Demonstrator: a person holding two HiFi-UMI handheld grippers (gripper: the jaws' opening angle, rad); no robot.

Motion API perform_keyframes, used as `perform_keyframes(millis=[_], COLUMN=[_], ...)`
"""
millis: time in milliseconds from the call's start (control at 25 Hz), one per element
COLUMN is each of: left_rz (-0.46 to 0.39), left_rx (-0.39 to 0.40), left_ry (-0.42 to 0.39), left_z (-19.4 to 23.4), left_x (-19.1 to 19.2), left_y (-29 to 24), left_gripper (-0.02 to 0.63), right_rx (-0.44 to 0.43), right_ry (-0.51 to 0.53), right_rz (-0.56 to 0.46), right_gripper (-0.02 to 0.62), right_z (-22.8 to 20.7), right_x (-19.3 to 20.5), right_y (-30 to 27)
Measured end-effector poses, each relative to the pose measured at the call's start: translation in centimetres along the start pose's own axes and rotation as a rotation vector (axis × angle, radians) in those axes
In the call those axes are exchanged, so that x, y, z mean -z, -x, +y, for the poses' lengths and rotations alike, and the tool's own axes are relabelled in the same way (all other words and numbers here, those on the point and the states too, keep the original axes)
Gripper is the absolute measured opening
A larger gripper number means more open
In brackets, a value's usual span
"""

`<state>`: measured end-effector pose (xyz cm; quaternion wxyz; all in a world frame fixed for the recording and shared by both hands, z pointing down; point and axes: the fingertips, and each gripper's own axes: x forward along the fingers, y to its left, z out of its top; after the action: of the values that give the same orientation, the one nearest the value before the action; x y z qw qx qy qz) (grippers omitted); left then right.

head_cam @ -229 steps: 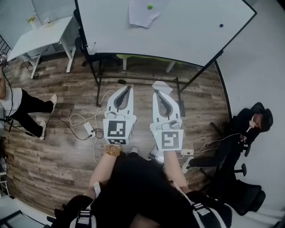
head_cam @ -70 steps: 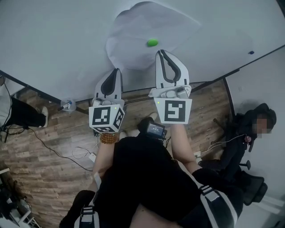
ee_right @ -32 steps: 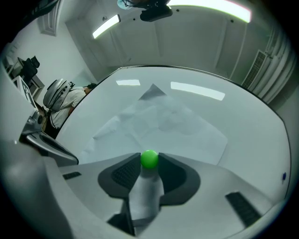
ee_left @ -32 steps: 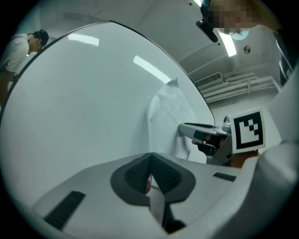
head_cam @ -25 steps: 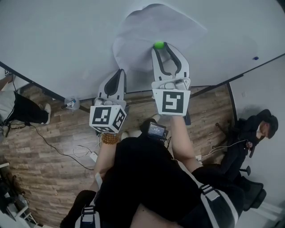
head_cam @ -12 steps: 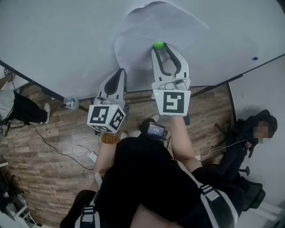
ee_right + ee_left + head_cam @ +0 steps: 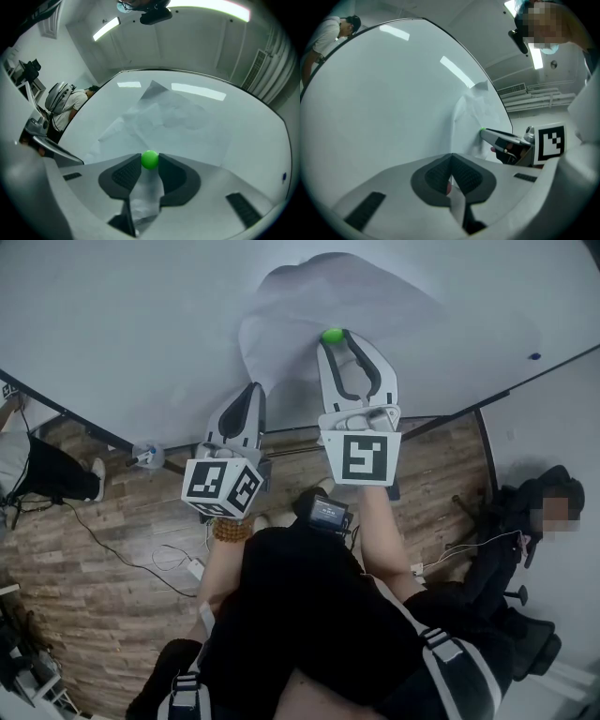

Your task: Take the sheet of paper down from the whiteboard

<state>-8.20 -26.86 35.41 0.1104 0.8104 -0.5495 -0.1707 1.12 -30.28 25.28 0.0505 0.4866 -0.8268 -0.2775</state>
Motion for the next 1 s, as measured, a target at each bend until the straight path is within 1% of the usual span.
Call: perform_keyframes(millis=[400,760,880,1000], left_rz=[0.000,0.008,0.008,0.009], left_rx=[0.002,-0.002,-0.002,-0.002], left_ry=[0.021,0.039,0.044,0.047], left_z=[0.2,0.4,0.3,0.2], left_x=[0.4,0.7,0.6,0.7], left_y=[0.3,0.5,0.6,0.8], left_gripper=[0.009,0.009,0.009,0.009], right_rx=[0.009,0.005,-0.006,-0.009], right_ry=[-0.001,0.004,0.021,0.013], right_rz=[0.002,0.007,0.014,0.019], right_gripper=[0.115,0.115,0.115,0.115], right_z=[0.1,0.2,0.3,0.6], right_x=[0.2,-0.2,-0.3,-0.3], right_y=[0.6,1.0,1.2,1.5])
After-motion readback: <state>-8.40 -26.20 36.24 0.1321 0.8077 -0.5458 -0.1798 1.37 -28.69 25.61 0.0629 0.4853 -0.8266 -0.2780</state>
